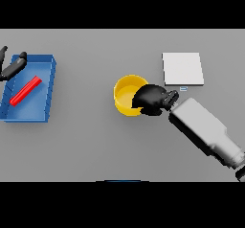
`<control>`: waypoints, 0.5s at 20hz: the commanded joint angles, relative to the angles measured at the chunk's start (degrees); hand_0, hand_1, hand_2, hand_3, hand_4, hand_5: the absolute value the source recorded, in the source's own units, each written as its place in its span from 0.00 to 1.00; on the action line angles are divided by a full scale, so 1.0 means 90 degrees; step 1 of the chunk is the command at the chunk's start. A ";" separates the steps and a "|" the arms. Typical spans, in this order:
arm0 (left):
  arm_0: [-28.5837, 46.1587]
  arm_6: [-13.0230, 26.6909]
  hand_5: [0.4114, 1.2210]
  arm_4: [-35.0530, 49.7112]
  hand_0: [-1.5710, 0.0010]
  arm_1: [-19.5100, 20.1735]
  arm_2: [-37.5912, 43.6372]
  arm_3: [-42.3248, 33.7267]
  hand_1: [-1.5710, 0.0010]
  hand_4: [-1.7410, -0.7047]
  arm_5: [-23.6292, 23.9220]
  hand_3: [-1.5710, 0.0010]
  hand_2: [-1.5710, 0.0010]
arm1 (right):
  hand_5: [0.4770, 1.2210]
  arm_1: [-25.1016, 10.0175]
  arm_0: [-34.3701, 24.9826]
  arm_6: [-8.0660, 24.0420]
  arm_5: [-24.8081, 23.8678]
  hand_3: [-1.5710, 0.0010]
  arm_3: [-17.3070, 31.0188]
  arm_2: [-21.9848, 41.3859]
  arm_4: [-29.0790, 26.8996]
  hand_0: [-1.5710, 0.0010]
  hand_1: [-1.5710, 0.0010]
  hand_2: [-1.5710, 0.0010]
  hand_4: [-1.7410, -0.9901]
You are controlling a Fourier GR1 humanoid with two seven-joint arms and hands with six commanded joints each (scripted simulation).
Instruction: Pick up the red beaker and tilt it to pour out 1 green nut into yellow bowl. Pick up the yellow bowl and place it on the metallic measuring scale.
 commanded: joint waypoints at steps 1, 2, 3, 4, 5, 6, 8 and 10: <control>0.0037 -0.0065 0.35 0.0005 1.00 -0.0053 -0.0015 -0.0003 1.00 0.99 0.0003 1.00 1.00 | 0.99 -0.0028 -0.0055 0.0010 0.0053 0.16 -0.0058 -0.0057 -0.0043 0.02 0.02 0.16 0.02; 0.0030 -0.0045 0.35 0.0016 1.00 -0.0037 0.0005 0.0022 1.00 0.99 0.0002 1.00 1.00 | 0.99 -0.0100 -0.0094 0.0026 0.0159 0.15 -0.0182 -0.0156 -0.0134 0.02 0.02 0.15 0.01; -0.0067 -0.0010 0.35 -0.0001 1.00 -0.0068 0.0007 0.0047 1.00 0.99 0.0004 1.00 1.00 | 0.99 -0.0152 -0.0115 0.0056 0.0192 0.15 -0.0216 -0.0224 -0.0169 0.01 0.02 0.15 0.01; -0.0018 -0.0043 0.35 0.0011 1.00 -0.0096 0.0005 0.0056 1.00 0.98 0.0027 1.00 1.00 | 0.99 -0.0216 -0.0145 0.0152 0.0331 0.16 -0.0349 -0.0322 -0.0258 0.01 0.01 0.14 0.01; -0.0019 -0.0002 0.35 -0.0004 1.00 -0.0054 -0.0008 0.0007 1.00 0.98 0.0021 1.00 1.00 | 0.99 -0.0282 -0.0078 0.0242 0.0452 0.18 -0.0573 -0.0391 -0.0341 0.01 0.01 0.12 0.01; 0.0014 -0.0089 0.35 -0.0013 1.00 -0.0065 -0.0002 0.0053 1.00 0.98 0.0019 1.00 1.00 | 1.00 -0.0384 -0.0098 0.0208 0.0479 0.20 -0.0693 -0.0494 -0.0392 0.01 0.01 0.10 0.01; -0.0023 -0.0042 0.34 -0.0029 1.00 -0.0055 -0.0024 0.0029 1.00 0.98 -0.0014 1.00 1.00 | 1.00 -0.0499 -0.0068 0.0309 0.0490 0.23 -0.0897 -0.0633 -0.0441 0.00 0.01 0.09 0.00; -0.0032 0.0035 0.34 -0.0084 1.00 -0.0087 -0.0093 -0.0036 1.00 0.99 0.0040 1.00 1.00 | 1.00 -0.0650 -0.0082 0.0548 0.0468 0.25 -0.1066 -0.0817 -0.0435 0.00 0.00 0.07 0.00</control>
